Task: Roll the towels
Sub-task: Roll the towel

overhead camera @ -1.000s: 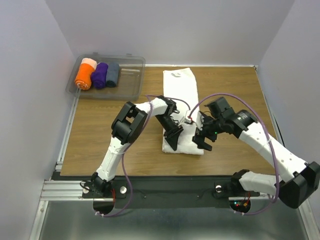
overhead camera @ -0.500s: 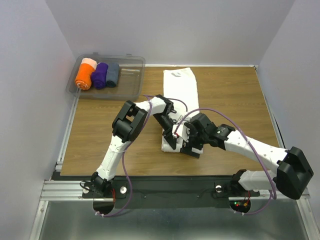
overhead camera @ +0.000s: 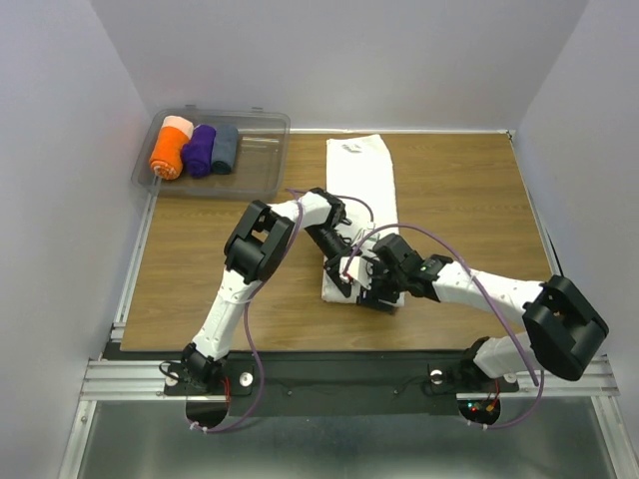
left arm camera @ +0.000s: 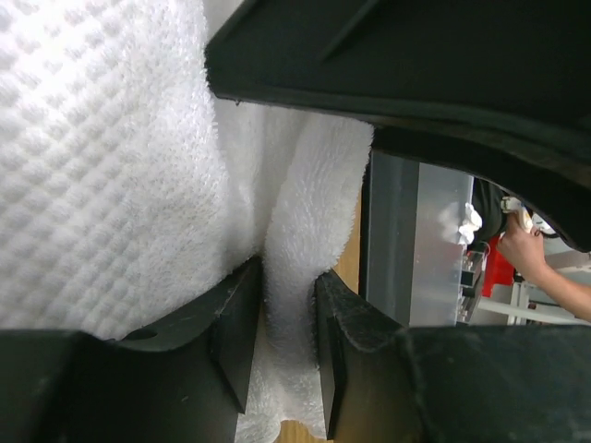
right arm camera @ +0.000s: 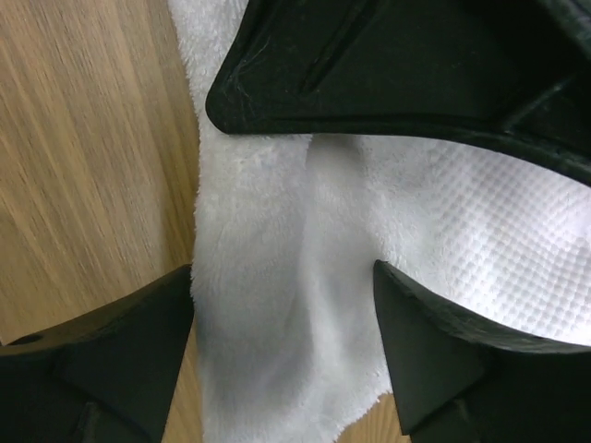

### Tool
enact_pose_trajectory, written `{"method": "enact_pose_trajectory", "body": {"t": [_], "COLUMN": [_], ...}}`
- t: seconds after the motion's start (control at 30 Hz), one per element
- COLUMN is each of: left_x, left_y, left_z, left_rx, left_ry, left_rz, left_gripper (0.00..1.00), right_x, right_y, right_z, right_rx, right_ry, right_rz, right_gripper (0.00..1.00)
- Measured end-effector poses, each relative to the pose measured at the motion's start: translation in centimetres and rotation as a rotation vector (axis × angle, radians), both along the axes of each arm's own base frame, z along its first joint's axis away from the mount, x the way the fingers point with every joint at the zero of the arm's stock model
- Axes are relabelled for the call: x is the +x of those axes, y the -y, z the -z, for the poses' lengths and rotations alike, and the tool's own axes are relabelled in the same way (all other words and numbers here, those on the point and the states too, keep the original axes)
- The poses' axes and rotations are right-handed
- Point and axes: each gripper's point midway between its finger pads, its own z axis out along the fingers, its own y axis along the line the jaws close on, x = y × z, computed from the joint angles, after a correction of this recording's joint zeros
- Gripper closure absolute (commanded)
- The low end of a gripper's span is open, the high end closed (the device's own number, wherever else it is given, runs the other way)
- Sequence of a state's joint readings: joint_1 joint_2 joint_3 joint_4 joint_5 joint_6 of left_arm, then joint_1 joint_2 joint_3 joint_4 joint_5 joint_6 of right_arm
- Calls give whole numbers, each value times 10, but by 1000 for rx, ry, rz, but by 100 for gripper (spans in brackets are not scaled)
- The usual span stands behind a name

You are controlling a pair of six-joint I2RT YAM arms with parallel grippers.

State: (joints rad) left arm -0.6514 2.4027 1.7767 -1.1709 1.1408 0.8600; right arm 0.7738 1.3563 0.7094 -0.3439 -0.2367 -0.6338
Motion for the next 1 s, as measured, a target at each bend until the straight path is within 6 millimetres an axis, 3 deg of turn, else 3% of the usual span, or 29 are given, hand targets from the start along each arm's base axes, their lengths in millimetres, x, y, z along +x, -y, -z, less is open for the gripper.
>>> {"method": "enact_pose_trajectory", "body": {"t": [0.1, 0.13, 0.23, 0.47, 0.73, 0.9, 1.0], "left_x": [1, 1, 3, 8, 68, 85, 77], "left_y": [0, -1, -2, -21, -64, -113, -126], "left_z": [0, 0, -2, -24, -101, -133, -147], "left_rx": [-1, -3, -12, -71, -206, -195, -188], "left_ry": [0, -1, -4, 109, 428, 669, 843], "left_rz": [-2, -4, -12, -36, -215, -375, -398], "left_gripper": [56, 54, 49, 36, 23, 19, 17], "right_x": [0, 0, -3, -18, -48, -46, -37], "right_y": [-1, -2, -4, -16, -24, -33, -33], "right_z": [3, 5, 10, 7, -4, -17, -21], "right_rx": [1, 0, 5, 80, 143, 213, 263], "right_ry": [-1, -7, -34, -123, -327, -477, -603], "right_rz": [-10, -7, -12, -30, -24, 18, 73], "right_gripper": [58, 74, 99, 99, 100, 100, 99]}}
